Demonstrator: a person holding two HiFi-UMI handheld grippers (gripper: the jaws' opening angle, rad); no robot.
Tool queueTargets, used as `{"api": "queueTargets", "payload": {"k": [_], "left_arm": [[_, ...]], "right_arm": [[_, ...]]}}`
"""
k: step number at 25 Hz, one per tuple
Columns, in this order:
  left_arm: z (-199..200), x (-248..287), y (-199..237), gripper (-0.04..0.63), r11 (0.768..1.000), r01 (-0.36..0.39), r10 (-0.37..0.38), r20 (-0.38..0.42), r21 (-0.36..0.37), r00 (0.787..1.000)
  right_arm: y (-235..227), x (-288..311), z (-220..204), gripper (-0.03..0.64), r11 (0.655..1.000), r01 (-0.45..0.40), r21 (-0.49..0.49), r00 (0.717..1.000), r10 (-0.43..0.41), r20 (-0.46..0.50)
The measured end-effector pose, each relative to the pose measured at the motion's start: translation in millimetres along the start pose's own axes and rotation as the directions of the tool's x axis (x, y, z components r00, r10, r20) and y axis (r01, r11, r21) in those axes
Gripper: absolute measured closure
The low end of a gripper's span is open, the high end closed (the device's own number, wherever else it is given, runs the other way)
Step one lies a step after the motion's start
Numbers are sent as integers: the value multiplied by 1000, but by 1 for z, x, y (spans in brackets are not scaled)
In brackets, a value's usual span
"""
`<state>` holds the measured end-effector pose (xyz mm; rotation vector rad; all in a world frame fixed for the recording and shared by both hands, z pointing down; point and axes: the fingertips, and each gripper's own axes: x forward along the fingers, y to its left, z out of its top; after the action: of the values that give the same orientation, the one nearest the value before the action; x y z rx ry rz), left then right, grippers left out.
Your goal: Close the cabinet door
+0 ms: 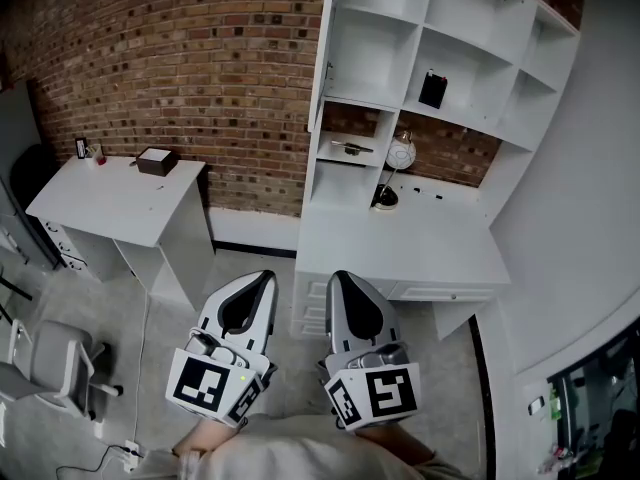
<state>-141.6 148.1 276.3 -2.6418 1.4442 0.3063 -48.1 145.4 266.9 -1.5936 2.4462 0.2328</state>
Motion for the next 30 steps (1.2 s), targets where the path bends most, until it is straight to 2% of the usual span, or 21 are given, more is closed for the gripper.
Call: {"api": "queueTargets", "payload": {"k": [9,14,23,30], "left_arm": [[-13,16,15,588,1000,-22,21,-17,-10,1000],[-19,35,29,588,1000,2,-2,-7,-8,1000],[-30,100,61,588,998,56,-56,-2,-9,998],[-40,157,100,588,997,80,-80,2,-10,997]], "right_arm": [[-9,20,-15,596,1000,-15,10,1000,15,-24],[-14,39,-21,596,1000,2,-1,1000,-2,-12],[-44,94,-37,595,999,50,-20,998,-50,-26],[-65,158,-56,595,998,56,-28,998,-57,-33]]}}
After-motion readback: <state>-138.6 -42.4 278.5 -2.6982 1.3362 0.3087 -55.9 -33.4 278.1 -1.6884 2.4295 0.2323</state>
